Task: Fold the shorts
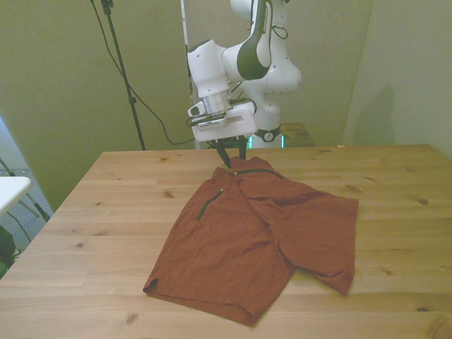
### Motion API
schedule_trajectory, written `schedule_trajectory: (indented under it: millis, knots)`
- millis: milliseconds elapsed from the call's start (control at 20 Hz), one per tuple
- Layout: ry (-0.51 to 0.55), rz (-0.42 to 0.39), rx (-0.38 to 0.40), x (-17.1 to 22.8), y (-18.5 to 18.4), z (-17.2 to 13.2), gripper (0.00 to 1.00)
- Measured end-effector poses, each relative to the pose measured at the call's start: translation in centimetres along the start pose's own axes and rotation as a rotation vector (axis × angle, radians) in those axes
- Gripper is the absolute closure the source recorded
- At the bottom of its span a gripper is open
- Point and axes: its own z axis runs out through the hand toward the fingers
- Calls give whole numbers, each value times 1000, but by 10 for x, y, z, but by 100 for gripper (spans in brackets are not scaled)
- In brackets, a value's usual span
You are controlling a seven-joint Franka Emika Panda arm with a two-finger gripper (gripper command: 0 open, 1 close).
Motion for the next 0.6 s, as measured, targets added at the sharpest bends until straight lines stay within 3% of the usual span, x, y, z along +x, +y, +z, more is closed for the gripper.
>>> schedule_trajectory:
  millis: [250, 450, 600]
  knots:
    - [78, -58, -17, -13, -17, -24, 0]
    - [216, -153, -66, -68, -53, -58, 0]
    - [338, -263, -139, -124, -94, -57, 0]
